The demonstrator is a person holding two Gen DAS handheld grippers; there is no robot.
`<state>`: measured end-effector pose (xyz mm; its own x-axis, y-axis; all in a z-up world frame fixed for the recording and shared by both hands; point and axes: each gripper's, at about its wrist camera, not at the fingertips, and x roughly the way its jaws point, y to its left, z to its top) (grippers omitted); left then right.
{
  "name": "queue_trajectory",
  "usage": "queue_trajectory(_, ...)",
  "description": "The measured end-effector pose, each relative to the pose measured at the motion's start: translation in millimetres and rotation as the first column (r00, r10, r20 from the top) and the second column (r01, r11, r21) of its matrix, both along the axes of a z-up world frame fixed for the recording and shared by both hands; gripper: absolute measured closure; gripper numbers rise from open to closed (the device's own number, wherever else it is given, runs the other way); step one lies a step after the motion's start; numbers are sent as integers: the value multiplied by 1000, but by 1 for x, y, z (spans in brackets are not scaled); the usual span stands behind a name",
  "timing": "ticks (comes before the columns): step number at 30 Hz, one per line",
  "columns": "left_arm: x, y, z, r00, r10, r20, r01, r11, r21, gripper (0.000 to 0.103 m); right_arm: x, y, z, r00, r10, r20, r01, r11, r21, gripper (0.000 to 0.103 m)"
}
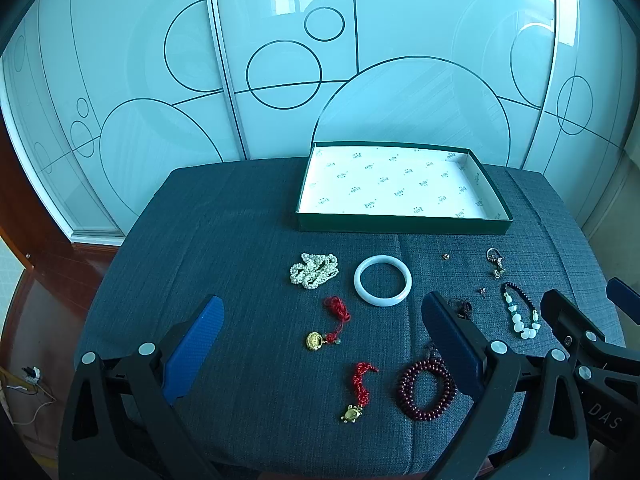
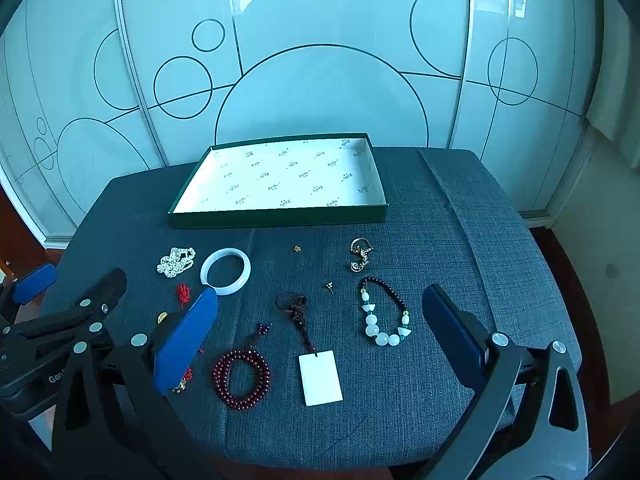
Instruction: Organize jewelry
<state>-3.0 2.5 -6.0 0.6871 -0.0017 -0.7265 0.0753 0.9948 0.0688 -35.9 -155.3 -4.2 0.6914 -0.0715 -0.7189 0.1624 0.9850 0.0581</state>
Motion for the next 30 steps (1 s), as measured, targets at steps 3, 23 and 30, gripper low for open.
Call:
queue_trajectory(3,0,0,0,1000,0,-1,0,1000,0,5,0,1,-1,1000,0,-1,0,1000,0,2)
queue_trajectory(23,30,28,-37,994,16,-110,-20,999,-31,5,7,-20,-24,998,-48,-29,49,999,18,2)
queue_trajectory(30,47,46,-66,984,50,-172,-57,998,-37,5,20,-33,-52,995,-53,-88,55,998,26,13)
